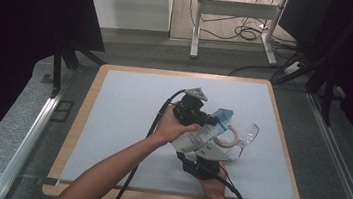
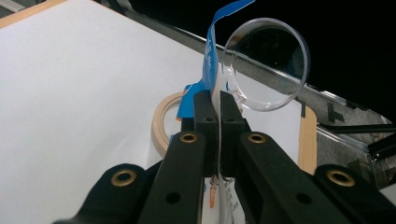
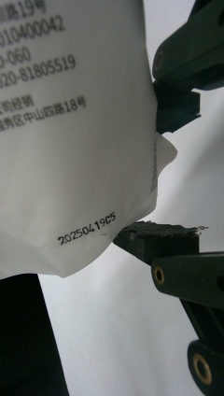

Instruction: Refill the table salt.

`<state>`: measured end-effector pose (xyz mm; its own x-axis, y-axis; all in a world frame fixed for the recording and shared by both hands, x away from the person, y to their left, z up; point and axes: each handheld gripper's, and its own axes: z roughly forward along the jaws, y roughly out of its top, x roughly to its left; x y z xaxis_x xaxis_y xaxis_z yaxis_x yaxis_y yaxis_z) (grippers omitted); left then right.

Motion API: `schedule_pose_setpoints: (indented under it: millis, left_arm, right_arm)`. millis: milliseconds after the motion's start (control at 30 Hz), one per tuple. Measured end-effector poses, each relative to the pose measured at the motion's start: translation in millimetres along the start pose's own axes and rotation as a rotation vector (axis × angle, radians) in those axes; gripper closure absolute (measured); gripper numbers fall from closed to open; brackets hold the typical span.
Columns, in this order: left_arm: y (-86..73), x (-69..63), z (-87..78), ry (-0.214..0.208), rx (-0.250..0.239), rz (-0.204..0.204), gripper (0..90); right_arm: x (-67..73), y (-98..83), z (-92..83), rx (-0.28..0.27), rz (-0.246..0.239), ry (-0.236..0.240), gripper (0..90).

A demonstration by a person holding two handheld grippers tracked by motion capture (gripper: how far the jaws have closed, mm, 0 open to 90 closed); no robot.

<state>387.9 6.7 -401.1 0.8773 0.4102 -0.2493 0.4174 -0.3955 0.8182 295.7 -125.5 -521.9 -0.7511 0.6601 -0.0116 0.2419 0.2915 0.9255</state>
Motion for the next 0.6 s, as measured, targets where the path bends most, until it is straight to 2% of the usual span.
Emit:
schedule_pose_setpoints:
  millis: [600]
  left_arm:
    - [2.7, 2.7, 3.5, 0.0, 0.028, 0.001, 90.0]
  right_arm:
    - [1.5, 1.9, 0.9, -0.009, 0.016, 0.005, 49.2]
